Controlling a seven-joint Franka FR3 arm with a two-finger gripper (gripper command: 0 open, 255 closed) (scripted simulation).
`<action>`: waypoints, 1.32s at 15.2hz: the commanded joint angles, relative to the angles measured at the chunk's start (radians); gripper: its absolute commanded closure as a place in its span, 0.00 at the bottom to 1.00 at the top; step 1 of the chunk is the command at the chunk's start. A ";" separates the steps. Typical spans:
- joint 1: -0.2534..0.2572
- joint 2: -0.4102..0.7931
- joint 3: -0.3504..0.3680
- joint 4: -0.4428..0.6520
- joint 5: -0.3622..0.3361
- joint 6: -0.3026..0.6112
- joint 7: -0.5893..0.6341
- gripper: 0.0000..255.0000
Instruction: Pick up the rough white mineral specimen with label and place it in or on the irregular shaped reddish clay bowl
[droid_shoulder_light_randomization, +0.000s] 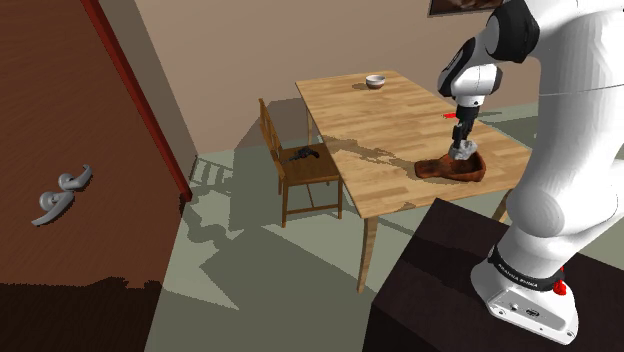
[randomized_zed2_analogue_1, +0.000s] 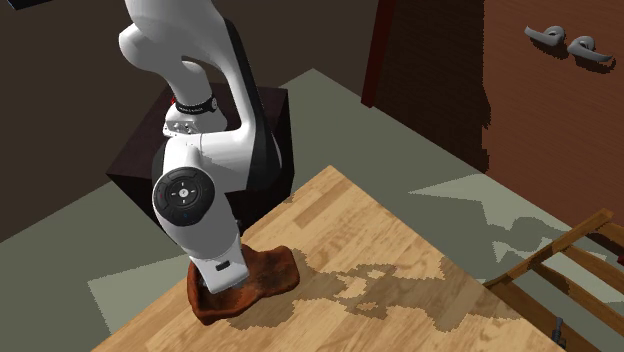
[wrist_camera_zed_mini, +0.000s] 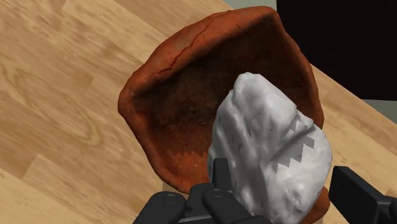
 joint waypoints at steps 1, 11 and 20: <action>0.000 0.000 0.000 0.000 0.000 0.001 0.000 1.00; 0.006 -0.018 -0.008 0.012 -0.013 -0.027 0.009 0.00; 0.020 -0.065 -0.025 0.052 -0.046 -0.108 0.031 0.00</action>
